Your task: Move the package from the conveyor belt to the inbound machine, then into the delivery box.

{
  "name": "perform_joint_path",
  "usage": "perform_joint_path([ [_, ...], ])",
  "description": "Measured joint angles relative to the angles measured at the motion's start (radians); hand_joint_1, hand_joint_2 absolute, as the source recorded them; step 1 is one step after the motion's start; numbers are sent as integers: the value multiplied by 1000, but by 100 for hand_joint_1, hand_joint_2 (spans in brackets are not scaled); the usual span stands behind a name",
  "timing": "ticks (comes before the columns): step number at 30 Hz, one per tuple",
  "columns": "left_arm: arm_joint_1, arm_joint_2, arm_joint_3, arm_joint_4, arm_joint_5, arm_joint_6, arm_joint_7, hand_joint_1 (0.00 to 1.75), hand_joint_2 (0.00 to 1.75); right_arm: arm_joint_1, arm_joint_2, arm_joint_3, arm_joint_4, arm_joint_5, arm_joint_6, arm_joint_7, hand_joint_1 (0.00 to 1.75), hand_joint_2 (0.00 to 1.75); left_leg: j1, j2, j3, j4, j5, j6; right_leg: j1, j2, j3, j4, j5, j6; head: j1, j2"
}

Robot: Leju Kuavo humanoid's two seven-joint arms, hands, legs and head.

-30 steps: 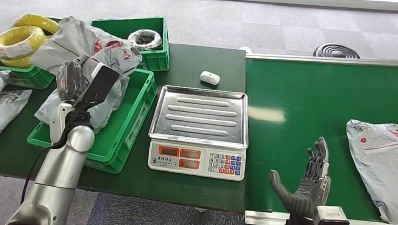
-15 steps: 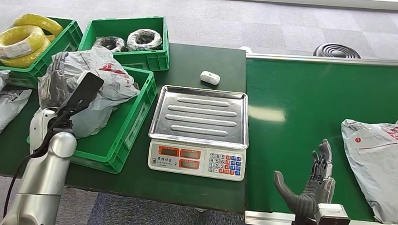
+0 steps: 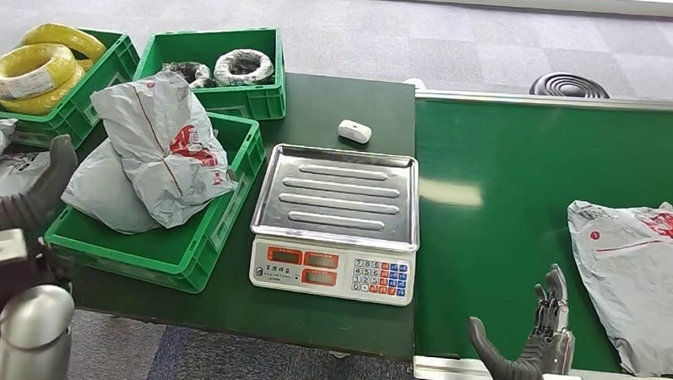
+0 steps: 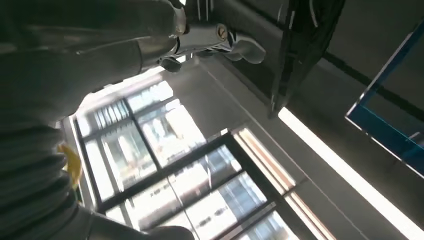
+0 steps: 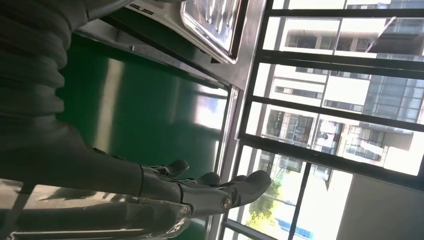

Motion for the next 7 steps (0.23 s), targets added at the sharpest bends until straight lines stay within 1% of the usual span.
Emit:
perform_joint_path([
  [2, 102, 12, 8, -47, 194, -104, -105, 0, 175, 25, 2, -21, -11, -15, 26, -5, 0, 175, 0, 0, 0, 0, 0, 0, 0, 0, 0, 0, 0, 0, 0, 0],
  [4, 215, 14, 26, -77, 329, -214, -193, 0, 175, 45, 1, -42, -17, -32, 54, -8, 0, 175, 0, 1, 0, 0, -1, 0, 0, 1, 0, 0, -1, -1, 0, 0],
  [6, 325, 2, 51, -90, 412, -307, -244, 0, 175, 59, -1, -60, -20, -44, 79, -8, 0, 175, 0, 3, 1, 0, -2, 0, 0, 1, -1, 0, -1, -1, 0, 0],
  [7, 353, -2, 58, -92, 430, -328, -255, 0, 175, 62, -1, -64, -20, -46, 85, -7, 0, 175, 0, 3, 1, 0, -2, 0, 0, 2, -1, 0, -1, 0, 0, 0],
])
